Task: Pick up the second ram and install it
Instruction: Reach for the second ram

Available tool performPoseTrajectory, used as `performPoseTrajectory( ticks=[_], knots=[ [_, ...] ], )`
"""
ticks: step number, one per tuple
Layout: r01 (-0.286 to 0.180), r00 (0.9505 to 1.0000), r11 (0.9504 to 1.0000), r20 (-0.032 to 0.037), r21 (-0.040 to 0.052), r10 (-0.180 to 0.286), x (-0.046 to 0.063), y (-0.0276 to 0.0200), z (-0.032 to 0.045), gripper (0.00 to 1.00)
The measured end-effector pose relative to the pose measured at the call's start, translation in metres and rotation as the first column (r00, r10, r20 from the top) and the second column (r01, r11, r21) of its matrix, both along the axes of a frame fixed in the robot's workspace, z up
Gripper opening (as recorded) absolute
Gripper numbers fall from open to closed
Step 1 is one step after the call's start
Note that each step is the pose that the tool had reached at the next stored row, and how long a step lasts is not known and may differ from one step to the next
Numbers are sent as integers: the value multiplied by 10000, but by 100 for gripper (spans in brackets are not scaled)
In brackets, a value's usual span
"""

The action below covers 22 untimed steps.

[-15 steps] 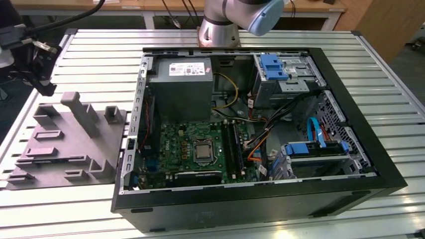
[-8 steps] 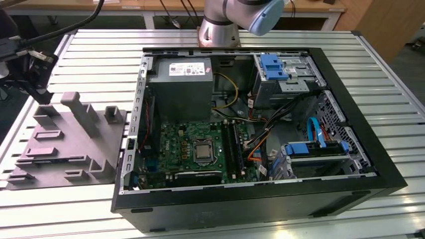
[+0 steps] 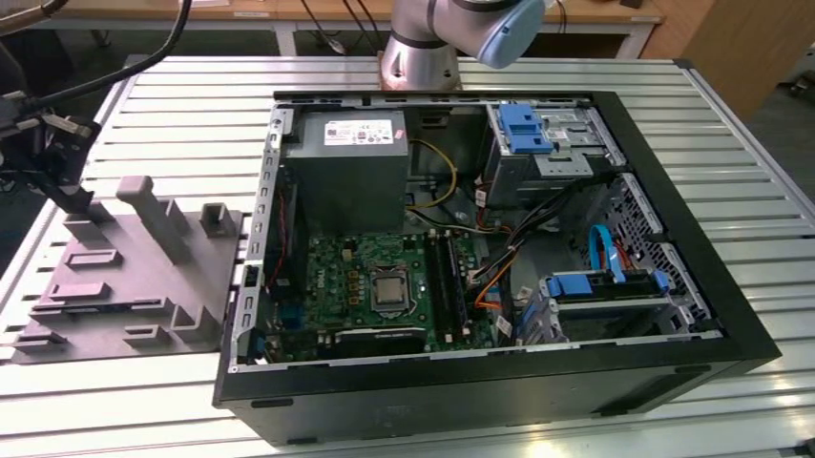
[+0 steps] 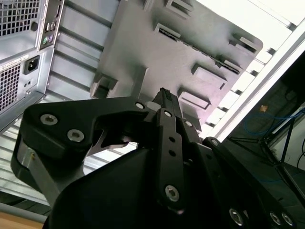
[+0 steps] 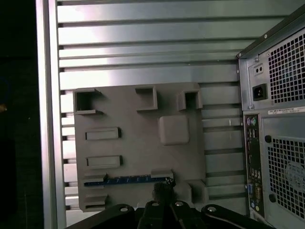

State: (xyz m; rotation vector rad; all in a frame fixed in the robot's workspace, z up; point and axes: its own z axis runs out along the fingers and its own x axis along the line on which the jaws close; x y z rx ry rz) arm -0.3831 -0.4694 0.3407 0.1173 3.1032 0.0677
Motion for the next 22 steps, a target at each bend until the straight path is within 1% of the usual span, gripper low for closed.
performPoseTrajectory(
  ticks=[3,7,22],
  knots=[
    [1,10000,10000,0,1,-1,-21,-30,-47,10],
    [1,10000,10000,-2,1,-1,-38,-57,-105,10],
    [1,10000,10000,-19,1,-1,-74,-112,-316,10]
  ],
)
